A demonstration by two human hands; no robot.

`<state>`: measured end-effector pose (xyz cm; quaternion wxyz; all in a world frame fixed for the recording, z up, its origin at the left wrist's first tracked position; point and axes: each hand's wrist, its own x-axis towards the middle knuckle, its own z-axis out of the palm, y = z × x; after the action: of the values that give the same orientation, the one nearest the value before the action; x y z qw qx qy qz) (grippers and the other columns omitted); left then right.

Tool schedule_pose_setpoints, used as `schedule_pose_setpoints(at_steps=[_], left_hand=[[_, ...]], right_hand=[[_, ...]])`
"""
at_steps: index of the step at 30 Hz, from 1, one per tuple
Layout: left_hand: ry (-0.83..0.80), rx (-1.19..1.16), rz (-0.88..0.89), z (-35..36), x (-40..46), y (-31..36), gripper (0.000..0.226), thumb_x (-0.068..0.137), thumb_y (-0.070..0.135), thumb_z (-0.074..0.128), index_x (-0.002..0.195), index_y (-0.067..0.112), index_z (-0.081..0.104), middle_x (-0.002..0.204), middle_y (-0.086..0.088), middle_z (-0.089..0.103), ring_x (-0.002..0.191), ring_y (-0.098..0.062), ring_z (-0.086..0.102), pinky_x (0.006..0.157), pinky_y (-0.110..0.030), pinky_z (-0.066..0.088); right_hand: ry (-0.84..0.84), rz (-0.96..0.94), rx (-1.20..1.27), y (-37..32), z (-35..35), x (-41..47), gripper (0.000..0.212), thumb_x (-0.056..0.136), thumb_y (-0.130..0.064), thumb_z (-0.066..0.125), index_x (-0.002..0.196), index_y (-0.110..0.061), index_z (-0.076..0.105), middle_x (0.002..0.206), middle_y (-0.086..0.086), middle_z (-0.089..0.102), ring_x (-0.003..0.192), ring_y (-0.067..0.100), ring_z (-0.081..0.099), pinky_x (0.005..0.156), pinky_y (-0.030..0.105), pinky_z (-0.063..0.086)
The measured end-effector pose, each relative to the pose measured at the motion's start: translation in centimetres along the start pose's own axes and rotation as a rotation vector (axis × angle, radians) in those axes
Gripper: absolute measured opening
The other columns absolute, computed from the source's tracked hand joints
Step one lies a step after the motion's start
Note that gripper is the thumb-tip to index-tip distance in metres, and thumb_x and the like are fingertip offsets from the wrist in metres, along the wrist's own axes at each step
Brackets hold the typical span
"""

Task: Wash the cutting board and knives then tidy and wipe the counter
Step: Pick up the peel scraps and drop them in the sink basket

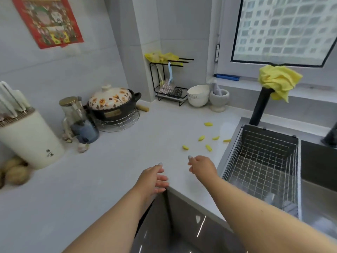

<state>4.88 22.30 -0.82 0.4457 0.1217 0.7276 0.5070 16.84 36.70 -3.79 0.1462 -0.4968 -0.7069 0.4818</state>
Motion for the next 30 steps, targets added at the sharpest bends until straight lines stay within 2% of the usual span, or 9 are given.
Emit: schedule_pose_setpoints(at_steps=[5, 10, 13, 16, 19, 21, 23, 26, 30], left_hand=[[0.022, -0.110, -0.048, 2.9, 5.0, 2.4, 0.037, 0.097, 0.038, 0.047, 0.107, 0.004, 0.058, 0.095, -0.016, 0.063, 0.080, -0.027, 0.065, 0.073, -0.038, 0.055], [0.042, -0.300, -0.142, 4.4, 8.2, 3.4, 0.039, 0.096, 0.037, 0.049, 0.108, 0.001, 0.056, 0.098, -0.020, 0.059, 0.084, -0.032, 0.063, 0.082, -0.043, 0.053], [0.025, -0.359, -0.183, 5.0, 9.5, 3.9, 0.041, 0.096, 0.037, 0.050, 0.112, 0.000, 0.055, 0.104, -0.022, 0.058, 0.091, -0.035, 0.063, 0.086, -0.045, 0.053], [0.027, -0.376, -0.214, 5.7, 11.1, 4.6, 0.039, 0.097, 0.036, 0.049, 0.110, 0.000, 0.055, 0.103, -0.023, 0.058, 0.092, -0.036, 0.063, 0.086, -0.046, 0.053], [-0.011, -0.406, -0.239, 6.7, 12.7, 5.9, 0.037, 0.099, 0.035, 0.044, 0.107, 0.000, 0.054, 0.103, -0.024, 0.060, 0.089, -0.036, 0.064, 0.084, -0.048, 0.053], [-0.059, -0.485, -0.250, 7.5, 13.7, 6.8, 0.038, 0.101, 0.033, 0.041, 0.106, -0.001, 0.056, 0.099, -0.024, 0.063, 0.084, -0.035, 0.065, 0.080, -0.047, 0.055], [-0.115, -0.519, -0.270, 8.4, 14.6, 7.5, 0.039, 0.101, 0.032, 0.040, 0.112, -0.003, 0.056, 0.100, -0.024, 0.063, 0.084, -0.034, 0.065, 0.076, -0.044, 0.055], [-0.164, -0.471, -0.285, 9.3, 15.9, 8.8, 0.039, 0.100, 0.031, 0.043, 0.113, -0.004, 0.054, 0.094, -0.022, 0.058, 0.081, -0.032, 0.061, 0.071, -0.040, 0.054], [-0.187, -0.418, -0.287, 9.4, 17.3, 9.7, 0.036, 0.099, 0.030, 0.044, 0.108, -0.003, 0.054, 0.087, -0.020, 0.056, 0.079, -0.031, 0.060, 0.069, -0.038, 0.054]], right_hand=[[0.053, -0.069, -0.220, -1.2, -1.5, 7.0, 0.013, 0.092, -0.029, 0.056, 0.094, -0.017, 0.060, 0.091, 0.002, 0.062, 0.079, 0.019, 0.055, 0.066, 0.028, 0.041], [-0.081, -0.240, -0.437, -1.7, 0.4, 11.2, 0.043, 0.087, -0.023, 0.065, 0.127, -0.020, 0.053, 0.123, 0.006, 0.049, 0.112, 0.024, 0.053, 0.087, 0.030, 0.044], [-0.137, -0.246, -0.542, -1.6, 1.3, 12.6, 0.029, 0.087, -0.012, 0.058, 0.116, -0.016, 0.062, 0.117, 0.008, 0.054, 0.112, 0.026, 0.053, 0.087, 0.030, 0.043], [-0.063, -0.206, -0.345, -2.0, 0.7, 13.1, 0.024, 0.083, -0.006, 0.052, 0.101, -0.013, 0.066, 0.103, 0.004, 0.064, 0.098, 0.021, 0.060, 0.075, 0.024, 0.041], [-0.016, -0.247, -0.103, -3.1, -0.1, 12.6, 0.011, 0.083, -0.012, 0.059, 0.091, -0.014, 0.067, 0.083, -0.004, 0.065, 0.080, 0.013, 0.059, 0.068, 0.023, 0.043], [-0.103, -0.301, -0.143, -3.5, -0.4, 12.6, 0.013, 0.086, -0.022, 0.061, 0.084, -0.013, 0.069, 0.080, -0.002, 0.066, 0.078, 0.014, 0.060, 0.070, 0.028, 0.048], [-0.023, -0.322, -0.206, -3.0, -1.1, 13.5, 0.017, 0.088, -0.024, 0.059, 0.083, -0.013, 0.070, 0.086, -0.003, 0.062, 0.082, 0.014, 0.058, 0.072, 0.029, 0.047], [0.236, -0.229, -0.318, -1.9, -3.5, 15.7, 0.019, 0.090, -0.022, 0.057, 0.103, -0.014, 0.068, 0.107, 0.002, 0.056, 0.096, 0.019, 0.056, 0.072, 0.027, 0.040], [0.051, -0.090, -0.558, -0.7, -4.2, 17.5, 0.032, 0.089, -0.024, 0.062, 0.119, -0.015, 0.059, 0.118, 0.006, 0.049, 0.108, 0.025, 0.053, 0.079, 0.029, 0.042]])
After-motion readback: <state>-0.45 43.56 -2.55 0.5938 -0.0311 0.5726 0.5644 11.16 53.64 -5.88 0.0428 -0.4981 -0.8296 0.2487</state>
